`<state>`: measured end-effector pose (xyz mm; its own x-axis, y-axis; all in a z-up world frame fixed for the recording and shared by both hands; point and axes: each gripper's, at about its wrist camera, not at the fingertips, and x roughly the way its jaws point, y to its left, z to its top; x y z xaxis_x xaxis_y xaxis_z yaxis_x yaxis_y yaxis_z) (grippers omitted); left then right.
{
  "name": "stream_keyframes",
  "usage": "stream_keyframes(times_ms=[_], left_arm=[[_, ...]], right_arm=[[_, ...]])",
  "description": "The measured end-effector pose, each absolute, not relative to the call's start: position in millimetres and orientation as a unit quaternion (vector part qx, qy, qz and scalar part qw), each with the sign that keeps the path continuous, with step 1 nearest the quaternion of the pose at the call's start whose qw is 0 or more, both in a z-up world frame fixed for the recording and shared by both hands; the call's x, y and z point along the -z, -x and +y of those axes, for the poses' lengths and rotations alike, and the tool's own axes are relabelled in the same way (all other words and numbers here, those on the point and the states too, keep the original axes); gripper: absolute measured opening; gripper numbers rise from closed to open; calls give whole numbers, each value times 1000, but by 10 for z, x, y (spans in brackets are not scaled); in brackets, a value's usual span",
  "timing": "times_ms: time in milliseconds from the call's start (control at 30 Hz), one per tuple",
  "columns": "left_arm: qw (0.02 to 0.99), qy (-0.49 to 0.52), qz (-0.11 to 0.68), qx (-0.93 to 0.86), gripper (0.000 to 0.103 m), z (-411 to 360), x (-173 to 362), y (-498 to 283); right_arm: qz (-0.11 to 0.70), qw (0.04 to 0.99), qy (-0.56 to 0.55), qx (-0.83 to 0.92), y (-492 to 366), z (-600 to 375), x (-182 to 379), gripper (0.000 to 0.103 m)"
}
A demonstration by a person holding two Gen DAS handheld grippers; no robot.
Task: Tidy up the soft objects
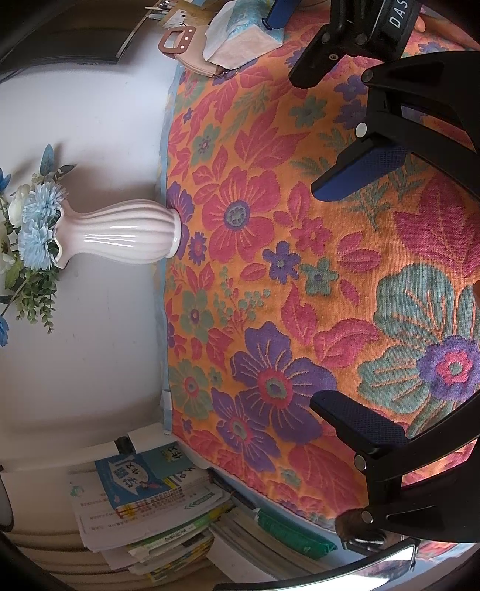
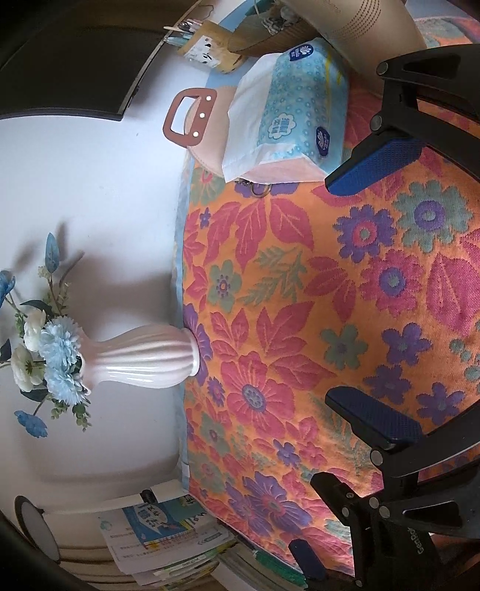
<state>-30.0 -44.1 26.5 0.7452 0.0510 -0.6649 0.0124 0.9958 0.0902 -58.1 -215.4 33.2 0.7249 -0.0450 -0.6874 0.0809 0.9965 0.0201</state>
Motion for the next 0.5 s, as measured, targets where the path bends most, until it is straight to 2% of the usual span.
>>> stream_keyframes(times_ms=[500], left_arm=[[934, -48, 354, -8, 102, -420, -262, 287]], right_arm=[[372, 927, -14, 35, 581, -2083, -321, 103]])
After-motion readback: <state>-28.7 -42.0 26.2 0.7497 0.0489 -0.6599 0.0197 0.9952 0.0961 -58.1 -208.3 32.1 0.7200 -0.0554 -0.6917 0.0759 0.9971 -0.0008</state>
